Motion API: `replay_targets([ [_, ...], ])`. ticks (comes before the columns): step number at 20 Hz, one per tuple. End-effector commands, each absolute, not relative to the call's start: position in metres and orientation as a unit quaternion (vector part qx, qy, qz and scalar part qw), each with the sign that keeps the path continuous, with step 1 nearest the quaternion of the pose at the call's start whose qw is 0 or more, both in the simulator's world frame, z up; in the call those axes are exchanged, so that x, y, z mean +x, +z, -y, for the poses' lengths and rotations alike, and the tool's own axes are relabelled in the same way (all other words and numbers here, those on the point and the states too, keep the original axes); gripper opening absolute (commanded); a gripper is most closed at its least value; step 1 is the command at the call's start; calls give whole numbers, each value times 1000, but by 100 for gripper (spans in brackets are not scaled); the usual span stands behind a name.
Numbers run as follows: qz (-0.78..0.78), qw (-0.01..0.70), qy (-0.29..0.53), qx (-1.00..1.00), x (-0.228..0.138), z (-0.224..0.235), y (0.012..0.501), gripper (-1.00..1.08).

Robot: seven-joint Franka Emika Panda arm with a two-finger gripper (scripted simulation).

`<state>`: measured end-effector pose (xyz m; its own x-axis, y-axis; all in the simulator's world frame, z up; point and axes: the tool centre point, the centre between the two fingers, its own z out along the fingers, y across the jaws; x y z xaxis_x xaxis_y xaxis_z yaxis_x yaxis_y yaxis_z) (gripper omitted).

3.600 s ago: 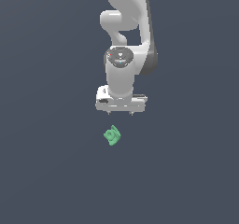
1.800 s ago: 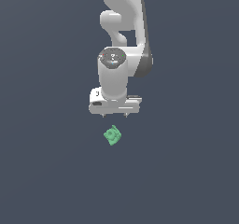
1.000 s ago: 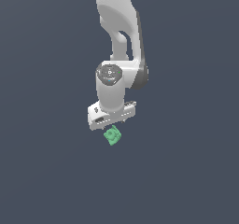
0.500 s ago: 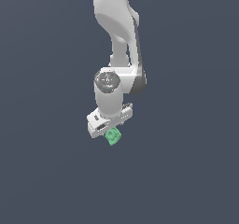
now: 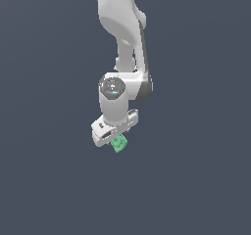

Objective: Pick up the object and move it to a goal position.

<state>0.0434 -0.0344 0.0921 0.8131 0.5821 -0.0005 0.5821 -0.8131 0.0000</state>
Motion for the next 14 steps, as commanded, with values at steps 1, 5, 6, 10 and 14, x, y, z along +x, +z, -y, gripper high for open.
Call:
replay_targets([
  [1, -306, 0, 0, 952, 43, 35, 89, 100],
  [5, -307, 0, 0, 952, 43, 34, 72, 100],
  [6, -307, 0, 0, 952, 43, 34, 66, 100],
  [10, -308, 0, 0, 951, 42, 34, 47, 100],
  [14, -308, 0, 0, 951, 43, 35, 42, 100],
])
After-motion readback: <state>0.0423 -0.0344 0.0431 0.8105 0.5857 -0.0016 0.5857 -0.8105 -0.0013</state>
